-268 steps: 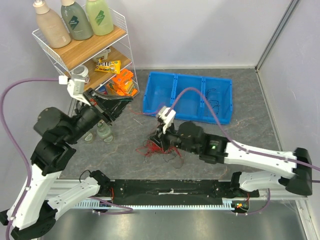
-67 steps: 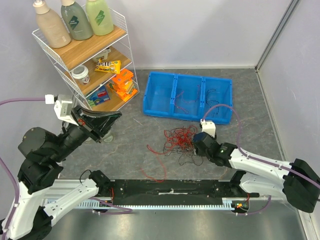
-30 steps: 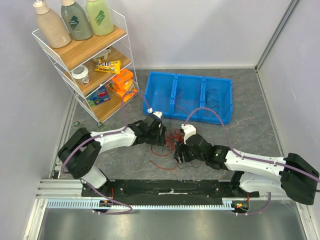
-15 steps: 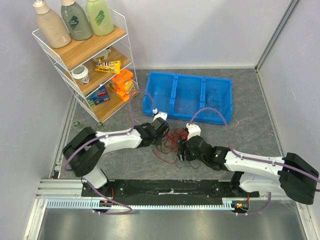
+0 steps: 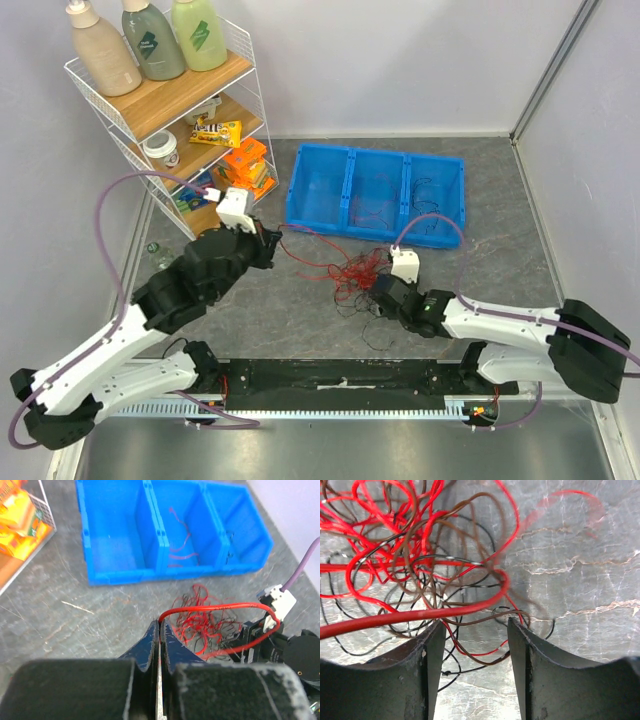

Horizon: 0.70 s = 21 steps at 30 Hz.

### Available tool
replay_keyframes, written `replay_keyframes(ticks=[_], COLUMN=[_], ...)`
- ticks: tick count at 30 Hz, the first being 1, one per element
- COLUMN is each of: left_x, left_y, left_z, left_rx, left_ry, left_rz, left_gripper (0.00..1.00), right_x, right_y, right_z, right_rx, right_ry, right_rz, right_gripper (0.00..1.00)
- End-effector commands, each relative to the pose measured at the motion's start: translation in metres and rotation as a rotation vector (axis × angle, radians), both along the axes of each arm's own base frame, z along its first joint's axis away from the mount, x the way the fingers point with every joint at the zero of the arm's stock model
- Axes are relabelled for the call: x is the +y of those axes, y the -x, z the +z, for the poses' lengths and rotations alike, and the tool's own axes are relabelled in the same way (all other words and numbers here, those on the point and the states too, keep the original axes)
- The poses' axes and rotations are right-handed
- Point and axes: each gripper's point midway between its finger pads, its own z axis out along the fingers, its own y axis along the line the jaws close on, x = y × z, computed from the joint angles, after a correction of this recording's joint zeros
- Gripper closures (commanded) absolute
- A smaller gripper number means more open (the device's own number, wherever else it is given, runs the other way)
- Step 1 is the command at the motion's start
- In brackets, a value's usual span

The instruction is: Untangle the cables

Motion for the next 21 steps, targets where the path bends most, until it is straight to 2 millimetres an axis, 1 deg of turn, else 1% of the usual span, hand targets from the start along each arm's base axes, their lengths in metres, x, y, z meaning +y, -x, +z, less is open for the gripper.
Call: replay_keyframes(ticks=[1, 2, 3, 6, 9, 10, 11, 12, 13, 15, 16, 19, 20, 21], left_x=[0.024, 0.022, 0.021, 0.020, 0.018, 0.016, 0.010, 0.006, 0.001, -0.010, -0.015, -0.026, -0.027, -0.029], left_y=[0.003, 0.006, 0.007, 0.013, 0.018, 0.020, 0.024, 0.027, 0.030, 0.034, 0.036, 0.041, 0.041, 0.041], left_z=[0.033, 0.043, 0.050, 0.084, 0.120, 0.134, 0.149, 0.161, 0.173, 0.190, 0.196, 0.211, 0.215, 0.217], left_rx=[-0.055, -0.064, -0.071, -0.109, -0.146, -0.161, -0.175, -0.187, -0.197, -0.208, -0.214, -0.219, -0.218, -0.213], left_ry=[-0.064, -0.046, -0.031, 0.043, 0.114, 0.138, 0.164, 0.186, 0.205, 0.231, 0.242, 0.287, 0.304, 0.315], left_rz=[0.036, 0.018, 0.007, -0.013, -0.039, -0.056, -0.094, -0.125, -0.152, -0.213, -0.239, -0.286, -0.288, -0.291], left_gripper=[0.98, 0.98, 0.98, 0.98, 0.98, 0.99, 0.98, 0.98, 0.98, 0.98, 0.98, 0.98, 0.98, 0.98], right_x=[0.011, 0.017, 0.017, 0.004, 0.006, 0.008, 0.016, 0.033, 0.051, 0.088, 0.097, 0.113, 0.120, 0.124], right_y=[-0.012, -0.011, -0.012, -0.019, -0.024, -0.025, -0.026, -0.024, -0.020, -0.002, 0.002, 0.005, 0.005, 0.003], right_z=[0.033, 0.039, 0.044, 0.059, 0.073, 0.078, 0.086, 0.096, 0.110, 0.145, 0.169, 0.222, 0.246, 0.258], right_rx=[-0.084, -0.088, -0.101, -0.150, -0.181, -0.189, -0.199, -0.215, -0.243, -0.303, -0.368, -0.504, -0.557, -0.580], right_ry=[-0.038, -0.037, -0.034, 0.016, 0.018, 0.009, -0.016, -0.068, -0.132, -0.283, -0.320, -0.415, -0.453, -0.473], right_rz=[0.066, 0.121, 0.145, 0.116, 0.127, 0.134, 0.166, 0.256, 0.337, 0.560, 0.634, 0.722, 0.739, 0.745], right_gripper=[0.37, 0.33, 0.30, 0.20, 0.13, 0.11, 0.11, 0.10, 0.11, 0.10, 0.09, 0.08, 0.08, 0.08])
